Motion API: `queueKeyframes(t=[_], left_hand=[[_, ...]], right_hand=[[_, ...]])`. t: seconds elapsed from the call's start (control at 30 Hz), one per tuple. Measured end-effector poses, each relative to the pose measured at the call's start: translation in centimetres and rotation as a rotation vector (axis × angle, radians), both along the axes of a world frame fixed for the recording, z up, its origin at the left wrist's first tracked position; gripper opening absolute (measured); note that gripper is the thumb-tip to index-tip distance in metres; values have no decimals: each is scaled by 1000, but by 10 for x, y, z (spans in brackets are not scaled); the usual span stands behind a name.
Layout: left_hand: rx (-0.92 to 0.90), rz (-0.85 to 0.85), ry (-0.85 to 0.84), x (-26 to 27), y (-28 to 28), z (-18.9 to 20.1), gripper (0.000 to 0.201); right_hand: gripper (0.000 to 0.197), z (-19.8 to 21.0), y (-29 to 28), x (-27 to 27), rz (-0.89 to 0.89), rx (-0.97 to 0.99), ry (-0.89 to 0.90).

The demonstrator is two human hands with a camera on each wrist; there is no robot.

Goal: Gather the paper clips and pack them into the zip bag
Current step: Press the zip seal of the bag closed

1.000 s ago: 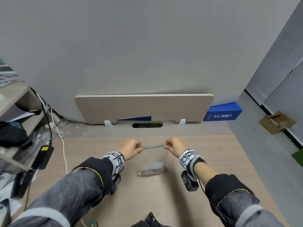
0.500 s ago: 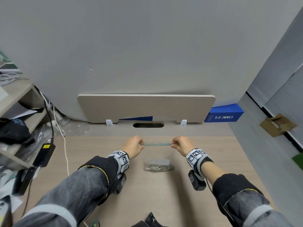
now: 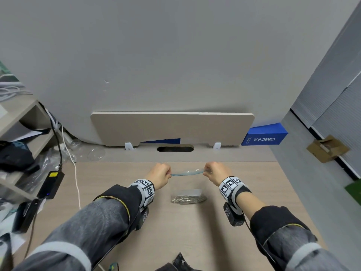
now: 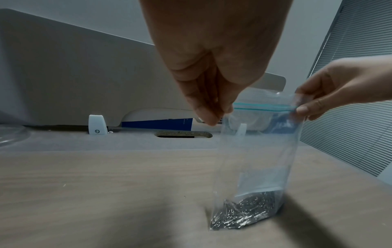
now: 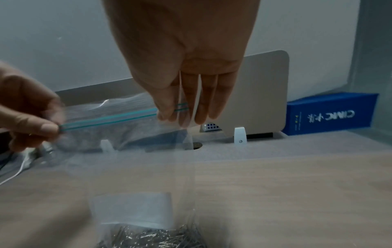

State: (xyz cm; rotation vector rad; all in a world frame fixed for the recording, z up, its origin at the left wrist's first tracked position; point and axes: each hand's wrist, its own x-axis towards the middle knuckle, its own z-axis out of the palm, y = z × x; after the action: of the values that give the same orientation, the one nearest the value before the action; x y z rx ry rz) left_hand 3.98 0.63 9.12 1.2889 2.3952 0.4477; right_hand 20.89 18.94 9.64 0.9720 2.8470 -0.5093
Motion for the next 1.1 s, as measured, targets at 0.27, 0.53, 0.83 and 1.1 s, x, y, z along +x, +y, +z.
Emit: queueKeyframes(t=[0.27, 0.53, 0.83, 1.1], left_hand=[[47, -51, 9, 12, 4, 6, 13], [47, -66, 41, 4, -13, 14, 11], [46, -95, 104, -8, -13, 22, 11], [38, -60, 74, -20, -22, 18, 17]], right_hand=[[26, 6, -68, -46, 299, 81, 75], [12, 6, -81, -61, 321, 174, 108], [19, 8, -60, -52, 296, 226, 154], [20, 2, -31, -29, 200, 223, 85]])
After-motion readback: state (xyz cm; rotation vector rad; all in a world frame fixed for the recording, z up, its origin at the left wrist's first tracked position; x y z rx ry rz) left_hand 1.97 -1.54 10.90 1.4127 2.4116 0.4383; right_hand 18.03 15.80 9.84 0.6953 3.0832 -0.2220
